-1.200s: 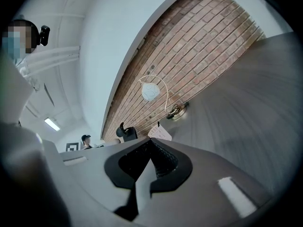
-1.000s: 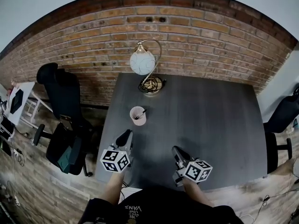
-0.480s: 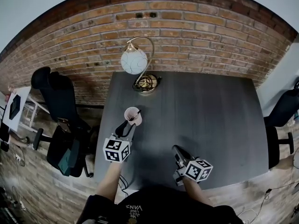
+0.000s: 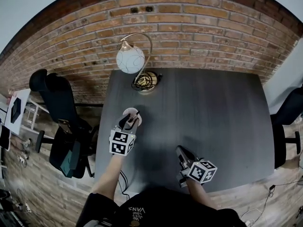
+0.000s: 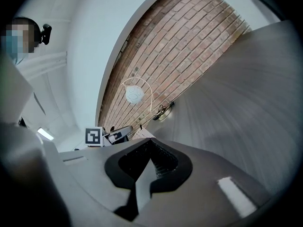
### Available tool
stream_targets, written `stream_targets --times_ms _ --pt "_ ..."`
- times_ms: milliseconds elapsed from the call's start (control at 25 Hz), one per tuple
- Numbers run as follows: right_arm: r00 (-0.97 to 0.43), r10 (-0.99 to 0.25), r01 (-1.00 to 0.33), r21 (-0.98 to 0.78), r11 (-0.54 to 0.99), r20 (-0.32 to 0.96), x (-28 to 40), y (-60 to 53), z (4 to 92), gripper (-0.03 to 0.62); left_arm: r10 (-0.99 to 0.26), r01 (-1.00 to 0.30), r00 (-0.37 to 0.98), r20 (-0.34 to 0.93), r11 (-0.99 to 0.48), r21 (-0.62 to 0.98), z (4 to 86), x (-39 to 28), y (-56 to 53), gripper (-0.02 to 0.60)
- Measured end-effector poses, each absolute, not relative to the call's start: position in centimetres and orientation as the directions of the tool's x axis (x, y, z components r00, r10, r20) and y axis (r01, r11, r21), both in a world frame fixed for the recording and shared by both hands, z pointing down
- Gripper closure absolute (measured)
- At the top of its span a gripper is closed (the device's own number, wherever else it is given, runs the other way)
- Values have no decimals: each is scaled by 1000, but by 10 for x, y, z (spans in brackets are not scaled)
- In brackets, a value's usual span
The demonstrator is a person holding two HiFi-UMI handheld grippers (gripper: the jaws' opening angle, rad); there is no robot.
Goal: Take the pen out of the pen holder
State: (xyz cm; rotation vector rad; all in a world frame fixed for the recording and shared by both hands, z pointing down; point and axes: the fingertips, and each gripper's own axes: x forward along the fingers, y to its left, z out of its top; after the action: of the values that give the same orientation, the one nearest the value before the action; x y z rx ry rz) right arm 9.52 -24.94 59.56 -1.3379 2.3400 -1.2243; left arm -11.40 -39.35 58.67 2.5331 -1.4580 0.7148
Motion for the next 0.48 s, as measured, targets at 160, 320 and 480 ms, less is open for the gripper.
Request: stream_targets --times_ms 160,320,480 --pt "-574 -785 -630 -739 239 234 101 -254 602 594 -759 -812 403 511 -554 -182 595 -106 -408 408" --pt "-565 -790 -630 -743 225 240 110 -261 607 594 -732 -790 394 555 -579 -203 598 -95 -418 410" --pt "-561 -792 -629 -746 220 241 115 -268 610 594 -708 -777 372 600 -592 -216 609 -94 -425 408"
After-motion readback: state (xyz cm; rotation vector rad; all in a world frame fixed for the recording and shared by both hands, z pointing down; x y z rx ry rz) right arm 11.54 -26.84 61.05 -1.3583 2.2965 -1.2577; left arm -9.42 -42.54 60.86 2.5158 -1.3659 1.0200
